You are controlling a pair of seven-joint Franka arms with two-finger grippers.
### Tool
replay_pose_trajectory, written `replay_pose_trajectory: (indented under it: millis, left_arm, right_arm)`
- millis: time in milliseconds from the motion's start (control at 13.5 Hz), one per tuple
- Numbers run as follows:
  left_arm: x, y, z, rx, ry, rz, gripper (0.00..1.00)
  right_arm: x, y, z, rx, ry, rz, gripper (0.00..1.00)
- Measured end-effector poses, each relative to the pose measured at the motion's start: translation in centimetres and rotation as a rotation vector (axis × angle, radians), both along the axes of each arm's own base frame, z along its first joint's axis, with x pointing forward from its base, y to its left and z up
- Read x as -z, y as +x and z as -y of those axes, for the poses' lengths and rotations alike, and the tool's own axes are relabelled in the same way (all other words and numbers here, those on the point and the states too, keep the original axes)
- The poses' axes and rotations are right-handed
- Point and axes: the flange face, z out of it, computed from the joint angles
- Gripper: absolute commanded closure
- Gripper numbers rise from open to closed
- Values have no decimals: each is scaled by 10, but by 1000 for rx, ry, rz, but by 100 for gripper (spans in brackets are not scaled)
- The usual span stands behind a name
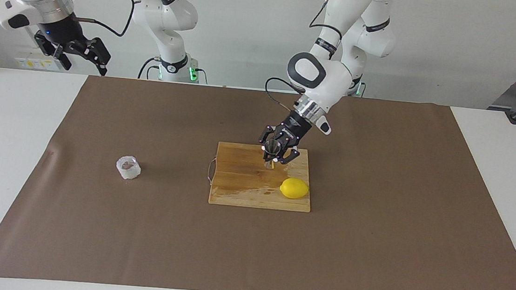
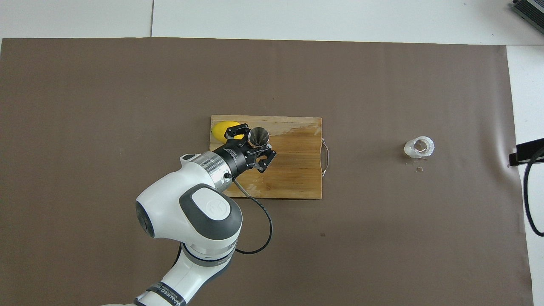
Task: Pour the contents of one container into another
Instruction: 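Lower the metal cup onto the board beside the lemon and open the left gripper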
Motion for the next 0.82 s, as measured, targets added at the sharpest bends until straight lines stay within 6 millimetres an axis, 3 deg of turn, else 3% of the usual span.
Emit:
replay_pose_trajectory:
  millis: [815]
  left_arm:
    - [32, 11, 9, -21, 17, -37, 100]
  right_arm:
    - [5, -2, 1, 1, -1, -10, 0]
